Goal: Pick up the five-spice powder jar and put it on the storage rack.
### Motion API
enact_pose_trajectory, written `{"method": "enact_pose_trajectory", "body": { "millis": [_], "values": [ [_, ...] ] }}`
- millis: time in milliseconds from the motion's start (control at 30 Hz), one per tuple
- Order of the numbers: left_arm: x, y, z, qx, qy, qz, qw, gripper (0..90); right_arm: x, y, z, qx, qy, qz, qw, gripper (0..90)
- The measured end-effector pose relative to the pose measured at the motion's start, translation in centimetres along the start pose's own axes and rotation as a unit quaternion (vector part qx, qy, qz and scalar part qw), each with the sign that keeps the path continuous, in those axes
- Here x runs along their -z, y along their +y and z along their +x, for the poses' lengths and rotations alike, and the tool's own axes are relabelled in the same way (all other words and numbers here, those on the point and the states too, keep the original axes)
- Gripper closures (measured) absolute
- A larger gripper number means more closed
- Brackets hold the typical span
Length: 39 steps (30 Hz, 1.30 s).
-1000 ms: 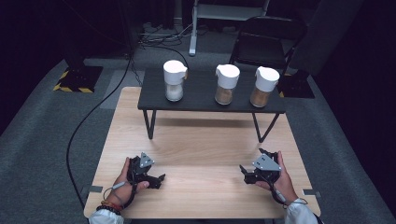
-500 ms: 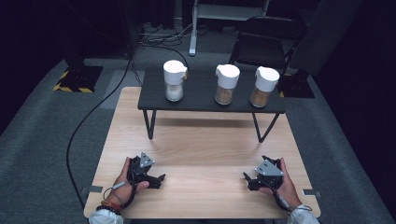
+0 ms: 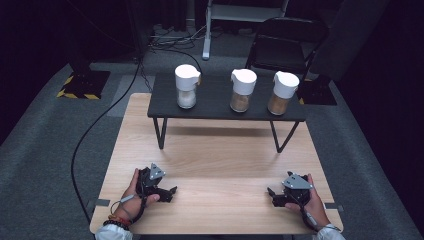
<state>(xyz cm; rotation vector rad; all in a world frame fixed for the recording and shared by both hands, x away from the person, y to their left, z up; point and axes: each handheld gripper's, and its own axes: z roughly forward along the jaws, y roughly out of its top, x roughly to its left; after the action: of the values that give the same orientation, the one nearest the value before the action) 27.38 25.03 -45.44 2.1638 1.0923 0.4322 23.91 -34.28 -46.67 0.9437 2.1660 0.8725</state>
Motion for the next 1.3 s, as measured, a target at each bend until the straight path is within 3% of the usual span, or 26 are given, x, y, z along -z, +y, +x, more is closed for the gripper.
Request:
{"method": "enact_pose_trajectory", "body": {
  "millis": [533, 833, 900, 1300],
  "values": [
    [0.0, 0.0, 0.0, 0.000, 0.000, 0.000, 1.0000, 0.1, 0.3, -0.3, -2.4, -0.073, 0.021, 0.033, 0.9966, 0.8],
    [0.0, 0.0, 0.0, -0.001, 0.000, 0.000, 1.0000, 0.1, 0.2, -0.3, -3.9, -0.110, 0.041, 0.049, 0.9919, 0.2],
    [0.0, 0.0, 0.0, -0.001, 0.000, 0.000, 1.0000, 0.1, 0.1, -0.3, -4.3, -0.125, 0.048, 0.054, 0.9895, 0.2],
    [0.0, 0.0, 0.0, -0.002, 0.000, 0.000, 1.0000, 0.1, 0.1, -0.4, -4.5, -0.128, 0.049, 0.055, 0.9891, 0.0]
  ]
}}
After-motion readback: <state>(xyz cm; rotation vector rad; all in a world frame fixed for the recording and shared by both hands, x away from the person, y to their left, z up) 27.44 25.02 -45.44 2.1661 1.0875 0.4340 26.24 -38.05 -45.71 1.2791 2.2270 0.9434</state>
